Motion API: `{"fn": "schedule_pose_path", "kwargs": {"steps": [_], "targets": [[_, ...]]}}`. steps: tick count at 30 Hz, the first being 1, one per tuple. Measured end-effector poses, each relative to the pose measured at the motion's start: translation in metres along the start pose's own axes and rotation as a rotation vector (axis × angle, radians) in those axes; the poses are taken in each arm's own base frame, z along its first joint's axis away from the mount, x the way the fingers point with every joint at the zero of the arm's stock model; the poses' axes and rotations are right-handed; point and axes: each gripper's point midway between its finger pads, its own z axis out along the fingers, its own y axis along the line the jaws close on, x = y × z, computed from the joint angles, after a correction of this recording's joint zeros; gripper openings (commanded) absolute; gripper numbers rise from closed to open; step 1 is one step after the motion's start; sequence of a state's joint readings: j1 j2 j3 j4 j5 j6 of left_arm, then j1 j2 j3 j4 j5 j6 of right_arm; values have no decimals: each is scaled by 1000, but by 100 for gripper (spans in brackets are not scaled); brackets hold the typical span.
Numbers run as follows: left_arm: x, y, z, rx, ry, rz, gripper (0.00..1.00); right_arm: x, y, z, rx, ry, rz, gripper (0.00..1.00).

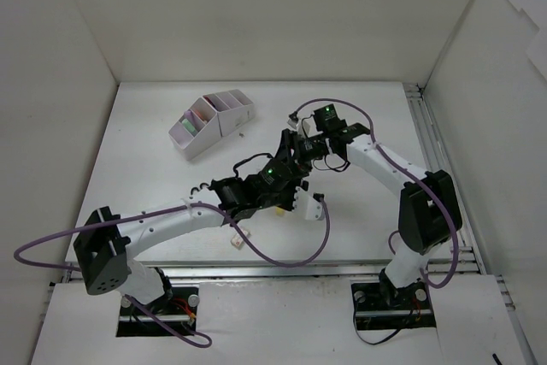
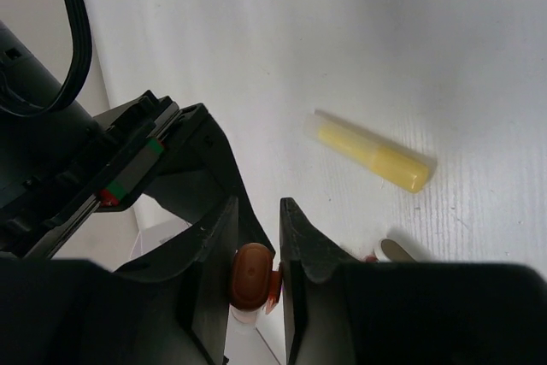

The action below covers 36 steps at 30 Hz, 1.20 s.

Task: Sort the stationery into containers
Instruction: Place the stationery in the storage box.

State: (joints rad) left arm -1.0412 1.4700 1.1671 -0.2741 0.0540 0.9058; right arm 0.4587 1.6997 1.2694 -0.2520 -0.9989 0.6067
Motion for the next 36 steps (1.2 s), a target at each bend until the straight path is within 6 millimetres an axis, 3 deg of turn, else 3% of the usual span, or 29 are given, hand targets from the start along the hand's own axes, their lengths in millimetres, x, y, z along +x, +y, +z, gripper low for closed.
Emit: {"fn": "schedule_pose_path", "kwargs": {"steps": [1, 2, 3, 10, 14, 18, 22, 26, 30, 33, 36], "targets": [[1, 2, 0, -8, 2, -3, 0, -1, 0, -1, 1, -5, -5, 54], [1, 4, 0, -14, 0, -5, 0, -3, 1, -2, 3, -11, -9, 93], [1, 7, -1, -24, -4, -7, 0, -4, 2, -3, 5, -17, -6, 98], [-6, 32, -23, -115, -87, -50, 0, -32, 6, -24, 66, -160, -48, 98], [12, 53, -37, -192, -96, -146, 0, -60, -1, -57, 124, -314, -28, 98], [61, 77, -52, -299, -53, -308, 0, -85, -21, -101, 208, -497, 1, 98], [129, 104, -70, -438, 20, -526, 0, -87, -38, -130, 298, -616, 3, 98], [201, 139, -95, -601, 66, -766, 0, -84, -50, -136, 365, -648, -40, 98], [252, 176, -105, -694, 57, -918, 0, -77, -69, -132, 416, -631, -55, 98], [279, 192, -102, -725, 25, -995, 0, -73, -80, -130, 445, -618, -64, 98], [297, 194, -92, -719, 0, -1063, 0, -70, -88, -129, 472, -615, -68, 98]]}}
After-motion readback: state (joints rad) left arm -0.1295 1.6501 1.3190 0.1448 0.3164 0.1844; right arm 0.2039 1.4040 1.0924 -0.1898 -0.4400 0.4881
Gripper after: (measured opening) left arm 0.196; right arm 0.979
